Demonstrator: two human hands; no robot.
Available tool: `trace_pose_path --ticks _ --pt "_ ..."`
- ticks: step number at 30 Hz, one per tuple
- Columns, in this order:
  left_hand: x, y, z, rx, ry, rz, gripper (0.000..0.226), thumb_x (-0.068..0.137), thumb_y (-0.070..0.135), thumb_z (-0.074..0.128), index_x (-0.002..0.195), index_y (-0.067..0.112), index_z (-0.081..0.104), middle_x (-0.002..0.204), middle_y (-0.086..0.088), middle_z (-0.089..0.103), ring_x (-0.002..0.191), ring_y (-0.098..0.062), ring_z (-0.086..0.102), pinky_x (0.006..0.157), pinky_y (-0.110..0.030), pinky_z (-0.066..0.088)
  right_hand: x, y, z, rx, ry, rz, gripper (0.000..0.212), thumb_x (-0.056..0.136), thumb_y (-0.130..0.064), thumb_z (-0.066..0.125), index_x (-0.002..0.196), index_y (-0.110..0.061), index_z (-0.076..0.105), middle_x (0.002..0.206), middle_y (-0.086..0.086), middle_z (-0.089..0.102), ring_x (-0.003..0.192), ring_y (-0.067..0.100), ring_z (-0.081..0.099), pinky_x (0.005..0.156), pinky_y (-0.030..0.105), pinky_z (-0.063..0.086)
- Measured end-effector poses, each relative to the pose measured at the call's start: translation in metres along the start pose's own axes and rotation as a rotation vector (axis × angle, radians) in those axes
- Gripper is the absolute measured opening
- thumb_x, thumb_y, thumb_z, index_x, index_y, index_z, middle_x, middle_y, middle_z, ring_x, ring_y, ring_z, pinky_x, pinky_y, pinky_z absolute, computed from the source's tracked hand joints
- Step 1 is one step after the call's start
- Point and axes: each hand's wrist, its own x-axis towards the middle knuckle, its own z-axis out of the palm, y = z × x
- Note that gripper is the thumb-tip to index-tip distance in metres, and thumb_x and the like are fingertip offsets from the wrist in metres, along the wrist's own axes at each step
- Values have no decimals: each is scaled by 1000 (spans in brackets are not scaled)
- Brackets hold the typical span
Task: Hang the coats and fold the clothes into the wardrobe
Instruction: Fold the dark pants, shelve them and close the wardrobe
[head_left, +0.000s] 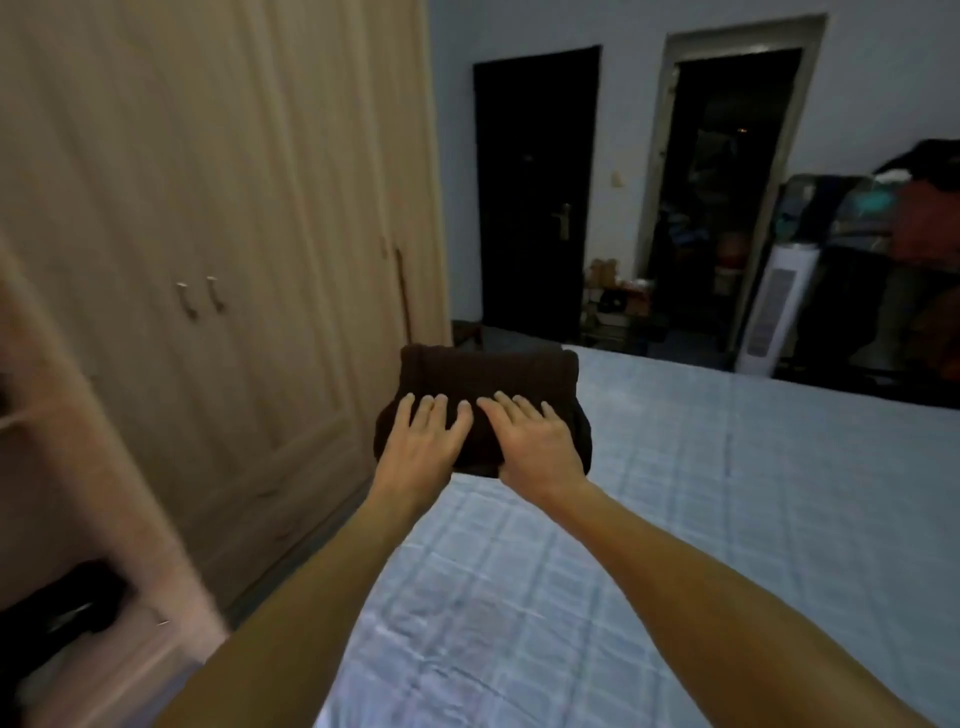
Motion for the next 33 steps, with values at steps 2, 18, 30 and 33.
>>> trace_pose_path --ticks 2,18,30,33 --pt "-10 -41 -29 79 14 -81 70 78 22 72 139 7 40 133 -25 49 127 -37 45 110 -53 28 31 -34 -17 19 23 -85 79 73 -19 76 142 -17 37 143 10 46 131 28 44 106 49 34" --pt "-163 -236 -198 590 -136 -777 88 51 25 91 128 8 53 118 -22 61 111 -34 59 99 -51 42 166 -313 -93 400 218 -826 83 57 -20 88 131 -12 51 126 12 61 114 32 59 90 53 48" --pt "-338 -334 -250 690 -215 -991 89 38 17 93 120 7 60 110 -22 65 102 -36 64 91 -53 48 143 -538 -106 547 265 -1089 90 38 -14 91 122 -10 60 114 12 67 101 30 66 77 50 55" --pt "-361 -374 -250 693 -186 -974 81 47 13 89 122 7 58 112 -23 64 103 -36 63 93 -53 47 152 -580 -103 543 287 -1086 92 38 -17 92 123 -10 60 114 12 67 101 30 66 77 49 55"
